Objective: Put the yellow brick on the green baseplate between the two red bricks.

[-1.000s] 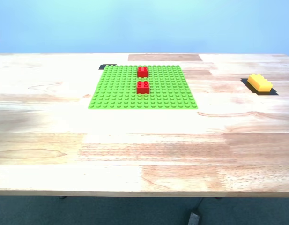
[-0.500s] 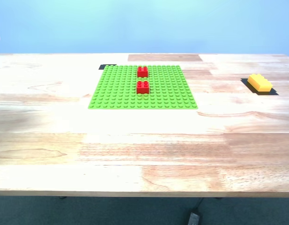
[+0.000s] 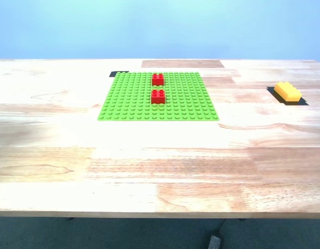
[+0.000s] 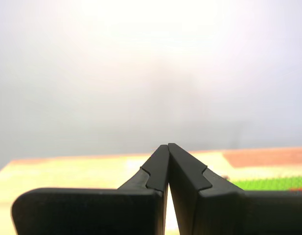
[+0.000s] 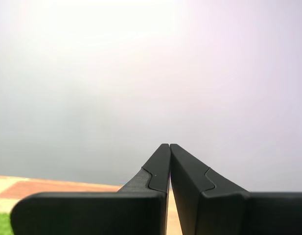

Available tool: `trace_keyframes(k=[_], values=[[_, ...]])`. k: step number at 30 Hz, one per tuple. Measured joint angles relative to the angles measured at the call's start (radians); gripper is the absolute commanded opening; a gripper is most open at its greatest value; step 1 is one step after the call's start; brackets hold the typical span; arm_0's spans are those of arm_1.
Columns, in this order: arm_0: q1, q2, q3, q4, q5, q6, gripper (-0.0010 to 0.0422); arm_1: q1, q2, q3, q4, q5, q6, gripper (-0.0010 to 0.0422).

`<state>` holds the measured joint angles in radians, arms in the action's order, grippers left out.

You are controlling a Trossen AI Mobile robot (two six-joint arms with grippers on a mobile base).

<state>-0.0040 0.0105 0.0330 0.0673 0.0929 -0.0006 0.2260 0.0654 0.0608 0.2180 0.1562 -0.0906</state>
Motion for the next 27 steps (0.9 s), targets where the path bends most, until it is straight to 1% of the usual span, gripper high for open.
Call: trace_keyframes(k=[2, 5, 7, 10, 12, 15, 17, 18, 19, 24, 25, 27], values=[[0.0, 0.004, 0.023, 0.008, 0.047, -0.001, 0.0, 0.0, 0.0, 0.005, 0.016, 0.003, 0.045, 0.0], [0.0, 0.05, 0.123, -0.098, 0.061, 0.0, 0.0, 0.0, 0.025, 0.084, -0.087, 0.054, 0.088, 0.0], [0.0, 0.111, 0.207, -0.161, 0.138, -0.005, 0.0, -0.001, 0.08, 0.169, -0.205, 0.091, 0.102, 0.0], [0.0, 0.216, 0.343, -0.247, 0.308, -0.009, 0.0, -0.002, 0.198, 0.298, -0.376, 0.106, 0.154, 0.0], [0.0, 0.296, 0.444, -0.345, 0.357, 0.003, 0.0, -0.001, 0.29, 0.387, -0.481, 0.106, 0.19, 0.0], [0.0, 0.411, 0.596, -0.526, 0.36, 0.113, 0.0, -0.001, 0.439, 0.519, -0.611, 0.106, 0.175, 0.0], [0.0, 0.473, 0.681, -0.623, 0.362, 0.184, 0.0, 0.0, 0.519, 0.592, -0.656, 0.105, 0.104, 0.0], [0.0, 0.508, 0.726, -0.666, 0.373, 0.207, 0.0, 0.002, 0.56, 0.632, -0.679, 0.106, 0.058, 0.0], [0.0, 0.534, 0.76, -0.697, 0.386, 0.219, 0.0, 0.006, 0.591, 0.665, -0.699, 0.106, 0.036, 0.0], [0.0, 0.636, 0.9, -0.845, 0.394, 0.286, 0.0, 0.001, 0.745, 0.841, -0.885, 0.103, 0.094, 0.0], [0.0, 0.646, 0.913, -0.854, 0.394, 0.288, 0.0, -0.003, 0.773, 0.87, -0.921, 0.092, 0.09, 0.0], [0.0, 0.66, 0.928, -0.871, 0.394, 0.288, 0.0, -0.011, 0.821, 0.923, -0.988, 0.023, 0.063, 0.0]])
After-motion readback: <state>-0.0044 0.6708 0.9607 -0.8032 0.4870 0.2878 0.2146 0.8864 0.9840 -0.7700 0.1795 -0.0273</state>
